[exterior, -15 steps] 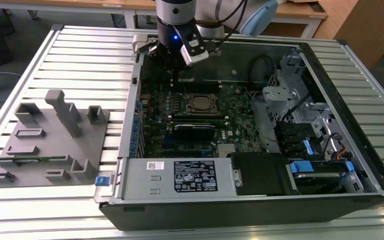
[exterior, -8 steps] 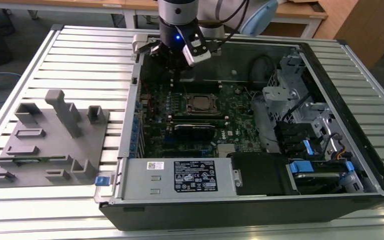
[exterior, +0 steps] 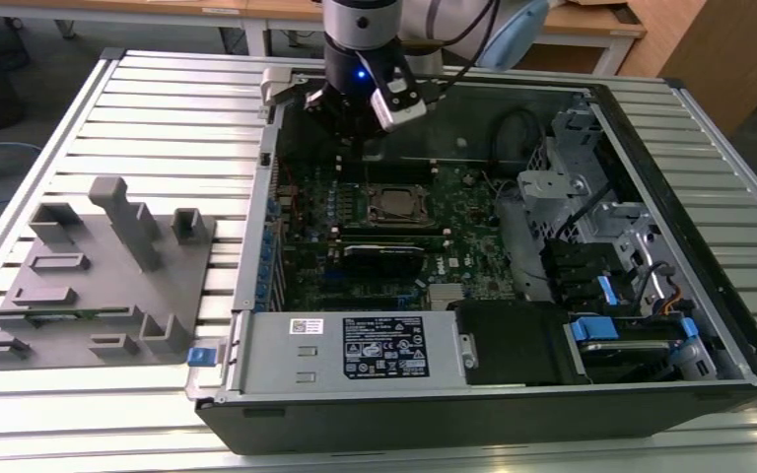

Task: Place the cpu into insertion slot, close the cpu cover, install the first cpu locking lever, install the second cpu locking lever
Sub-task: 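Install the first cpu locking lever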

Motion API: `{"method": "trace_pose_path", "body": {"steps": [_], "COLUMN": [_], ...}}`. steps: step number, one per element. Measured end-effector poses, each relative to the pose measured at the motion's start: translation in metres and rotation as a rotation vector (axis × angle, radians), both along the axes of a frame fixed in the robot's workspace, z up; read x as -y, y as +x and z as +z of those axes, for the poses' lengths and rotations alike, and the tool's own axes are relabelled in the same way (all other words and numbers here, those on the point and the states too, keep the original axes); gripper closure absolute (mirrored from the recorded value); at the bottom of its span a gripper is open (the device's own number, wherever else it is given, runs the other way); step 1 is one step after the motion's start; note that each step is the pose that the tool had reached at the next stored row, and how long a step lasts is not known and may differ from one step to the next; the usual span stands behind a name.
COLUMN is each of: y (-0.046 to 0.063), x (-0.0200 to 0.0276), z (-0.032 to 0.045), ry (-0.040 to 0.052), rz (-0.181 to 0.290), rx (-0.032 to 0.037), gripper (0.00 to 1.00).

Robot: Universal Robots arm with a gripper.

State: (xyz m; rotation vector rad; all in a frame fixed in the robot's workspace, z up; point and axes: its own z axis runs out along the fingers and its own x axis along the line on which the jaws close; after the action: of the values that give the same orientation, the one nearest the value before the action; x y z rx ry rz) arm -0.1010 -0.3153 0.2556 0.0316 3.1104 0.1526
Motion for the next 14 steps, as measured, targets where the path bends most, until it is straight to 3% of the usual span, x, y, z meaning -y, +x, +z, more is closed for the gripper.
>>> {"method": "trace_pose_path", "body": {"steps": [7, 14], "y": [0.017, 0.019], "x": [0.0000, 0.0000], "z": [0.0000, 0.0000], "ry": [0.0013, 0.0013], "rz": [0.000, 0.000], "rx": [-0.0002, -0.0002], "gripper": [0.89, 0.89]}}
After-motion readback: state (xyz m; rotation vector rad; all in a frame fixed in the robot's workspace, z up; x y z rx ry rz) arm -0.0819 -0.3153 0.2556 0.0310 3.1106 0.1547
